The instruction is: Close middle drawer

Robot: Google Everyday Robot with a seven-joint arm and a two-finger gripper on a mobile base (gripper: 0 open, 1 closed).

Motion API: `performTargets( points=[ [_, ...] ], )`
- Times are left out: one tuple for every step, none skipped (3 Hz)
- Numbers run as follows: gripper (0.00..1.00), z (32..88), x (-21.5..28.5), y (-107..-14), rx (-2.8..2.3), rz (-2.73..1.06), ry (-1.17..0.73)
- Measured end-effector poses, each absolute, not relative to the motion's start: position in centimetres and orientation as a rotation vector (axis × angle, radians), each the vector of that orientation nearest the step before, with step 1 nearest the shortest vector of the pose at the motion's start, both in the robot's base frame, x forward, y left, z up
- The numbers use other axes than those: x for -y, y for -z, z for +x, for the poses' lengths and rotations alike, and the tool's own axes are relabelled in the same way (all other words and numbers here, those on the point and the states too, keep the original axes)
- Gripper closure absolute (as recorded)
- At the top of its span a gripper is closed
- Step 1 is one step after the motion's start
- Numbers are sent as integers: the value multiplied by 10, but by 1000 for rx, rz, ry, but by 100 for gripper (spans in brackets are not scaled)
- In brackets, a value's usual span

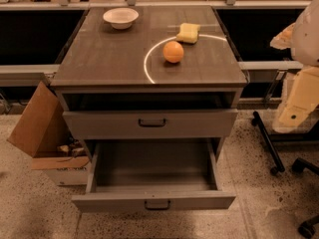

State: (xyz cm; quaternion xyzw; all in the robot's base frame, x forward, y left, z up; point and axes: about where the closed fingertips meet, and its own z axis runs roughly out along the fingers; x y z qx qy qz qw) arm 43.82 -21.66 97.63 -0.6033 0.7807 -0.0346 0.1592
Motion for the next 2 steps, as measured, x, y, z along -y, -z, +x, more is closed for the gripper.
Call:
performTargets(
  points=[
    [0, 438, 217, -976, -2231, -1724, 99],
    [0, 422, 193, -943, -2228, -1720, -106]
  ],
)
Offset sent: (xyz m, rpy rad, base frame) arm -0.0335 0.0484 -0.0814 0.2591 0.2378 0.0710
